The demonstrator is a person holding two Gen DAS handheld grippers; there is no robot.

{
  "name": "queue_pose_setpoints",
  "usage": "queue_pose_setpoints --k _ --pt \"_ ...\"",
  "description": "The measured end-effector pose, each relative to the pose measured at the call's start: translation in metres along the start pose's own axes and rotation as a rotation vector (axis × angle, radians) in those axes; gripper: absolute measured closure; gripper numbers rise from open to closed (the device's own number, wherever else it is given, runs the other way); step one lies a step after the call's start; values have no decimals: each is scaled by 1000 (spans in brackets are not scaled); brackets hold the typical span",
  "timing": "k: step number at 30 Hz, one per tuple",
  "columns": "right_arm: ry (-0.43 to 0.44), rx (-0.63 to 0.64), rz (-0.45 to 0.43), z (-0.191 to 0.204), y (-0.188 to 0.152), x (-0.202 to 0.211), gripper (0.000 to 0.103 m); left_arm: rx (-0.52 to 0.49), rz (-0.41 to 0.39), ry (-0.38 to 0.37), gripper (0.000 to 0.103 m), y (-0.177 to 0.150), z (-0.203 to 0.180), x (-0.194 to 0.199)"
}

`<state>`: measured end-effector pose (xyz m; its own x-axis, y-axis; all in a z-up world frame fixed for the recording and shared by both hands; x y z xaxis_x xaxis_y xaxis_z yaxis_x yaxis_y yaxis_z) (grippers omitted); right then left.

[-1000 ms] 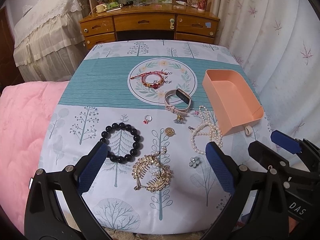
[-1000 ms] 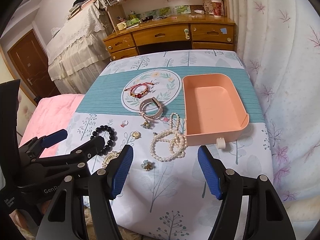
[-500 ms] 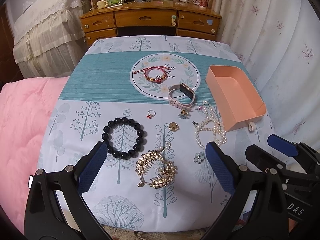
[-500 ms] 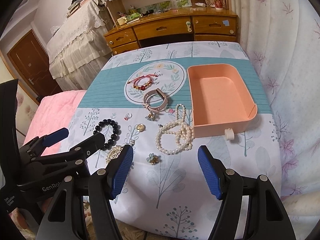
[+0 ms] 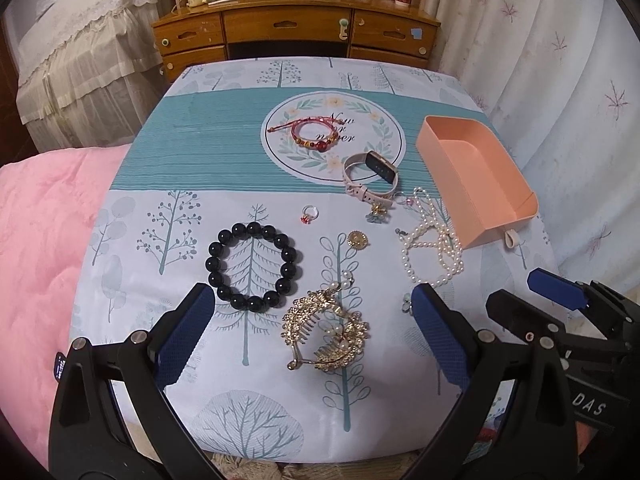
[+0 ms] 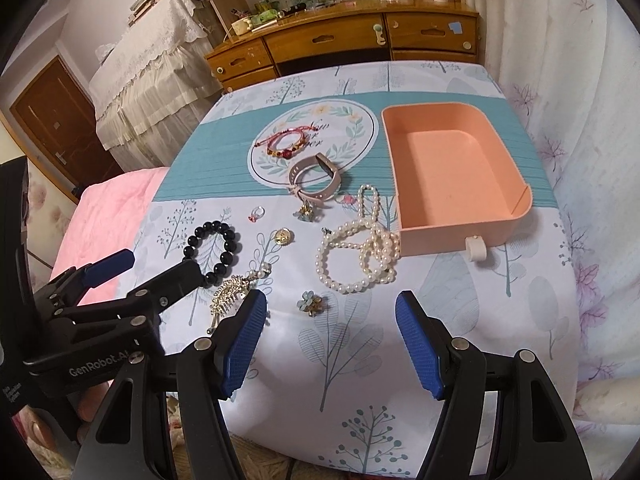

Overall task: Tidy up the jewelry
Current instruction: 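Grasp the gold leaf hair clip with the right tool while the left tool grasps the black bead bracelet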

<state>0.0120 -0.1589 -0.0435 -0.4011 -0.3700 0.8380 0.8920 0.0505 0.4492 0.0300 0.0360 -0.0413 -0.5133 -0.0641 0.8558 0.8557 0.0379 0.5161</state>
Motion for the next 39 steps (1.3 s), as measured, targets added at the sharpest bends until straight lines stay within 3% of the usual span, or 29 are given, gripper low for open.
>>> queue_pose_setpoints --k 6,11,20,30,39 --pt "10 -4 55 -4 -4 -23 35 17 26 15 6 -4 29 -23" --pt "33 13 122 0 -11 -49 35 78 99 20 19 -15 64 -50" --pt "79 144 191 34 -20 -83 36 142 188 29 26 -40 103 -78" --pt "93 377 226 90 -18 -126 70 139 195 18 28 -38 110 -81" --pt "86 444 240 95 -8 -153 86 159 236 -14 46 -18 106 -102"
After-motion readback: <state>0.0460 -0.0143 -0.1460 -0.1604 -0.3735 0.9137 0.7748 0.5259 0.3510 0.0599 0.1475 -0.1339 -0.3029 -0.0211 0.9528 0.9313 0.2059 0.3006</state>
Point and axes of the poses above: each gripper's, at about its wrist camera, not at the fingertips, and x roughly against the way its jaws point, z to its left, y to its top, the point moved 5 cm from there along -x, roughly the way its jaws point, and after that the axes turned 6 degrees about y, right-handed, at the moved point
